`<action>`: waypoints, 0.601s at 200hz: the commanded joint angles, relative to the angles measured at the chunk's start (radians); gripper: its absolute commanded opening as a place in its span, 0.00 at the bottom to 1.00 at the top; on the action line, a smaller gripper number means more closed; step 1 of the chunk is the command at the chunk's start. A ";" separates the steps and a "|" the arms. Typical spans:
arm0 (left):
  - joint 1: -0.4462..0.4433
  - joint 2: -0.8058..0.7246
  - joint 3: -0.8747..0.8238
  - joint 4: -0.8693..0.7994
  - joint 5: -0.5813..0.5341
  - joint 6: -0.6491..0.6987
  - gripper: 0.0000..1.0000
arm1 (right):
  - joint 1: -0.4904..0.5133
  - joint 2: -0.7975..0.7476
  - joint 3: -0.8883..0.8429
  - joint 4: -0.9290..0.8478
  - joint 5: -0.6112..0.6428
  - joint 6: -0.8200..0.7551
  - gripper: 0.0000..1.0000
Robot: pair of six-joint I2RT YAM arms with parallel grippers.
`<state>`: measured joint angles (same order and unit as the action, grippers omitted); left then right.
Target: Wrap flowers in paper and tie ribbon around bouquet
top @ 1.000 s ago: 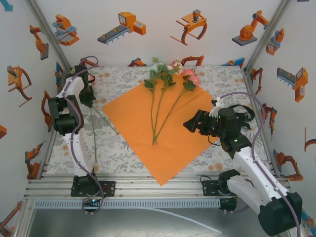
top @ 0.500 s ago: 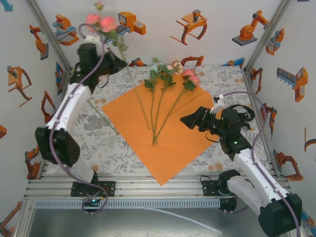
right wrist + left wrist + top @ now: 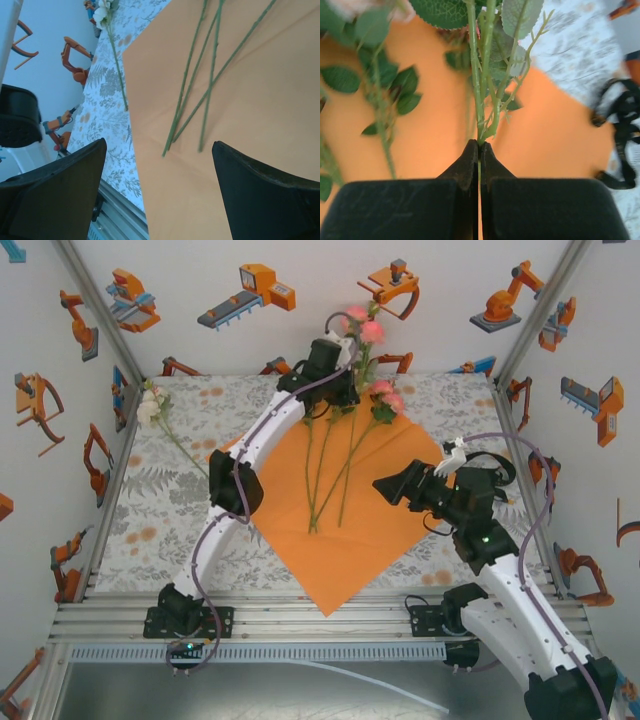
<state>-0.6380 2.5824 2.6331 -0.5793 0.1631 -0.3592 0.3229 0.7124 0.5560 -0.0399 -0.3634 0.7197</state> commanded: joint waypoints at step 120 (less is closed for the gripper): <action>0.019 0.170 0.045 0.155 0.032 -0.051 0.19 | -0.005 0.067 -0.009 0.033 0.031 -0.001 0.78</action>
<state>-0.6220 2.7270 2.6728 -0.4931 0.1806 -0.3843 0.3229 0.7799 0.5533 -0.0368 -0.3462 0.7181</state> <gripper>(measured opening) 0.173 0.779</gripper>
